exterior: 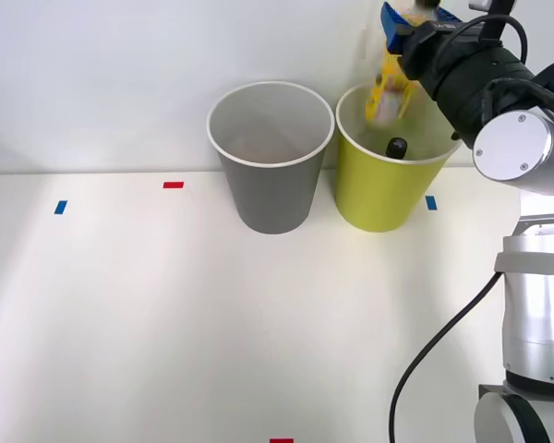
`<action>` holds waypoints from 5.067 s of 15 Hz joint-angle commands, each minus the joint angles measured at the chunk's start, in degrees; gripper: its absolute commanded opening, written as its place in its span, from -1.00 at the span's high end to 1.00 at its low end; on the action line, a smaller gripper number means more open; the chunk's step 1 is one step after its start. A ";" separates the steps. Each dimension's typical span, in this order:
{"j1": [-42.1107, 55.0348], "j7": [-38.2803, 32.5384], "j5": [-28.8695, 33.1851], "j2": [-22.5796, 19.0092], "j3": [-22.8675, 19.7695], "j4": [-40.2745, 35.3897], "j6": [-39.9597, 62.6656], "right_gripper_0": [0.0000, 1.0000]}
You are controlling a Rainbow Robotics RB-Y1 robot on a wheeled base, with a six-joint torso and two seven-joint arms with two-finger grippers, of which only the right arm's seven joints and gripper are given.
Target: Put cans in the gray bin, plastic bottles in the light green bin
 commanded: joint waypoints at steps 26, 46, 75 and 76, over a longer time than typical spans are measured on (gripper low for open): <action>63.01 7.05 3.97 -9.61 28.96 -26.98 -48.13 -1.00; 81.29 0.72 17.77 -6.97 28.79 -26.37 -50.59 -1.00; 91.75 -2.45 32.27 -4.95 34.32 -8.61 -72.39 -1.00; 91.75 -2.45 32.27 -4.95 34.32 -8.61 -72.39 -1.00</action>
